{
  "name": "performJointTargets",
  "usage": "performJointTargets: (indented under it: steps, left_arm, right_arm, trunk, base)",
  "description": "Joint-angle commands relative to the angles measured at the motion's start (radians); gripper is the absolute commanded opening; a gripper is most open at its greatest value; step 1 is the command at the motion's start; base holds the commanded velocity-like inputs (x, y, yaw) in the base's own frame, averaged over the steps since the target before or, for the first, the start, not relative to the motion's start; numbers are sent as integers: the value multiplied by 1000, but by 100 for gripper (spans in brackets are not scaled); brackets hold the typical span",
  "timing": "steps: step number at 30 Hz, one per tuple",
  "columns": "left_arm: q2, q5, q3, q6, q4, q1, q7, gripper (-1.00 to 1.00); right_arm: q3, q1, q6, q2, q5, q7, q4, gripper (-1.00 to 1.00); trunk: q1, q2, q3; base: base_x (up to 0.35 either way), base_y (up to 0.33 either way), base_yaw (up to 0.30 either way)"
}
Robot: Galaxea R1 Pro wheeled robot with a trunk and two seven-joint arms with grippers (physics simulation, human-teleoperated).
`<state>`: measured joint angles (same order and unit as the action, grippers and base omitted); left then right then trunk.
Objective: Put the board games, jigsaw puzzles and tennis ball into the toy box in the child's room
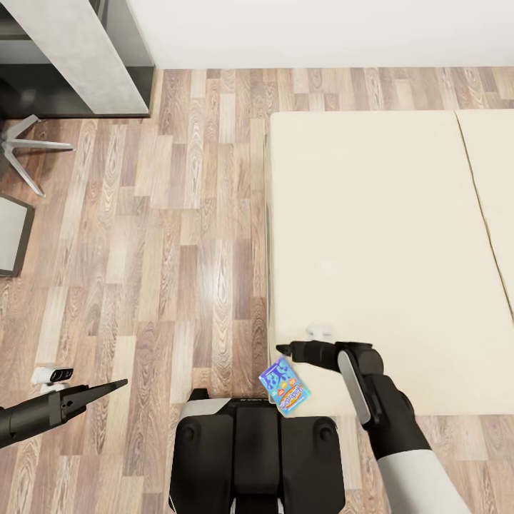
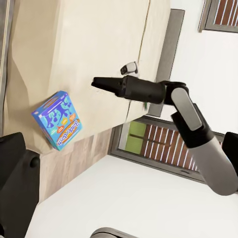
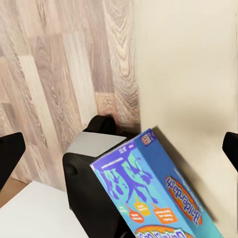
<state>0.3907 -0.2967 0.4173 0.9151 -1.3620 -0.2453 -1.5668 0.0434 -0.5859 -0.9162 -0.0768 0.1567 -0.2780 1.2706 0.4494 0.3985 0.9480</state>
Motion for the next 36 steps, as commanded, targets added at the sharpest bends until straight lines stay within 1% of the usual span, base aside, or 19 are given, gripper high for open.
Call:
performJointTargets:
  steps: [1, 6, 7, 9, 10, 17, 30, 36]
  left_arm:
    - [0, 1, 0, 10, 0, 0, -4, 100]
    - [0, 1, 0, 10, 0, 0, -4, 100]
    - [0, 1, 0, 10, 0, 0, -4, 100]
    - [0, 1, 0, 10, 0, 0, -4, 100]
    - [0, 1, 0, 10, 0, 0, -4, 100]
    - [1, 1, 0, 10, 0, 0, -4, 100]
    - [3, 1, 0, 10, 0, 0, -4, 100]
    - [3, 1, 0, 11, 0, 0, -4, 100]
  right_arm:
    - [-1, 0, -6, 0, 4, 1, 13, 100]
    - [-3, 4, -30, -1, 5, 0, 111, 100]
    - [-3, 11, -48, -3, 6, 0, 149, 100]
    - [-3, 21, -67, -5, 6, 0, 185, 100]
    - [-2, 45, -106, -10, 6, 0, 251, 100]
    - [-1, 58, -125, -13, 6, 0, 282, 100]
    - [-8, 64, -130, -14, 8, 0, 292, 100]
    - [-8, 98, -126, -15, 14, 0, 296, 100]
  trunk:
    - [1, 2, 1]
    - [1, 2, 1]
    - [1, 2, 1]
    - [1, 2, 1]
    - [1, 2, 1]
    - [1, 2, 1]
    - [1, 2, 0]
    - [1, 2, -8]
  base:
    - [0, 0, 0]
    - [0, 0, 0]
    - [0, 0, 0]
    - [0, 0, 0]
    - [0, 0, 0]
    - [0, 0, 0]
    - [0, 0, 0]
    - [0, 0, 0]
